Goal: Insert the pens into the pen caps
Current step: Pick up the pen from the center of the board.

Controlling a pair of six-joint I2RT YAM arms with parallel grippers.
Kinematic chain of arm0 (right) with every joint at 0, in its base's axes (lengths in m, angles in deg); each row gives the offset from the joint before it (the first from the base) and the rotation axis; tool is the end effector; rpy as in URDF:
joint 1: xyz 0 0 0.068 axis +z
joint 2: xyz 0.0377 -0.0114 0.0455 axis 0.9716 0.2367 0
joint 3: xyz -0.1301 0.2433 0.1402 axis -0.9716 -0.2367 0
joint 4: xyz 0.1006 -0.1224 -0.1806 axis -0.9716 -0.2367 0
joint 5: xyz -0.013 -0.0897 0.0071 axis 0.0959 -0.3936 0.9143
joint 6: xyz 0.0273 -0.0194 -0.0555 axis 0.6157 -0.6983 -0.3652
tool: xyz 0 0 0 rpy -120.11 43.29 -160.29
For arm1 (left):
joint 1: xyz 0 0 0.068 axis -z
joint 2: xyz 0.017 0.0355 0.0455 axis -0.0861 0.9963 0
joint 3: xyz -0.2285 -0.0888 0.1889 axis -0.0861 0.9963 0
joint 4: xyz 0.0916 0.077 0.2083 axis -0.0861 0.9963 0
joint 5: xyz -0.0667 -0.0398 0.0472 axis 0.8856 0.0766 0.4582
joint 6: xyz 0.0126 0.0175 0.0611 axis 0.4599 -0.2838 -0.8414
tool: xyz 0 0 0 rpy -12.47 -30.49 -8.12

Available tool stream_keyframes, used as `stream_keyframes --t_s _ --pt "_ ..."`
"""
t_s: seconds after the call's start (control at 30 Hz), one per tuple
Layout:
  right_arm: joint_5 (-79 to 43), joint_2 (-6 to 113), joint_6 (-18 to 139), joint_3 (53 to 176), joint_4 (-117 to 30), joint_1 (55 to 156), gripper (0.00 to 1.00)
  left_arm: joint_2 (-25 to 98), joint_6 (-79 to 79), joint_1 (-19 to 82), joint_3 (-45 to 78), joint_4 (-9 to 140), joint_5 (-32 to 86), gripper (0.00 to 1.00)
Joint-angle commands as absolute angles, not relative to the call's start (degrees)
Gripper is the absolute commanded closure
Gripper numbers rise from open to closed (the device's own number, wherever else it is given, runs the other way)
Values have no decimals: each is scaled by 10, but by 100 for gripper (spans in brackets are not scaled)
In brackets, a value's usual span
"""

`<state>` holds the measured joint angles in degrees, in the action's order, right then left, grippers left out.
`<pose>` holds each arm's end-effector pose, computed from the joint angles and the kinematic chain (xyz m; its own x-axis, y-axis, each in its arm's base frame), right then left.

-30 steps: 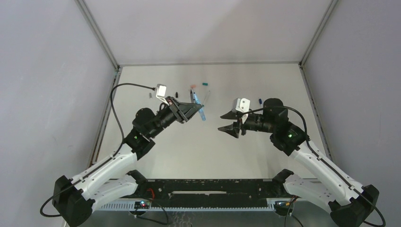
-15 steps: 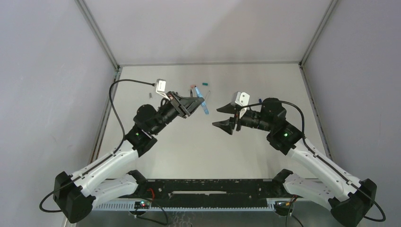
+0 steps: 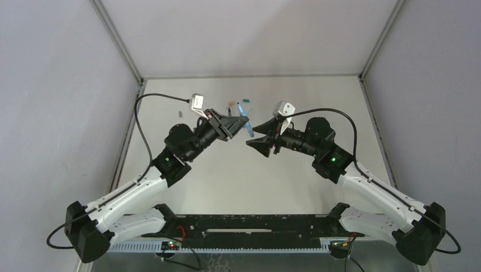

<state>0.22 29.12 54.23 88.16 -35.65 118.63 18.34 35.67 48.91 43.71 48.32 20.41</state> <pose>0.1349 0.1528 0.3945 -0.0198 -0.0008 -0.9998 -0.9282 0.3716 0.0181 0.1499 -0.1465 0.3930 -0.4684 -0.5729 -0.6726 0.5459 0.4110 -0.7301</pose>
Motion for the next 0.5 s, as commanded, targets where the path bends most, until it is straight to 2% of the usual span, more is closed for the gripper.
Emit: stream_keyframes --t_s 0.0,0.23,0.47 --pt "-32 301 564 881 -314 1197 39 188 340 506 390 486 189 95" --pt "-83 307 594 881 -289 1202 46 192 322 521 373 516 158 95" --pt "-80 312 597 881 -288 1205 73 198 310 533 352 552 129 95"
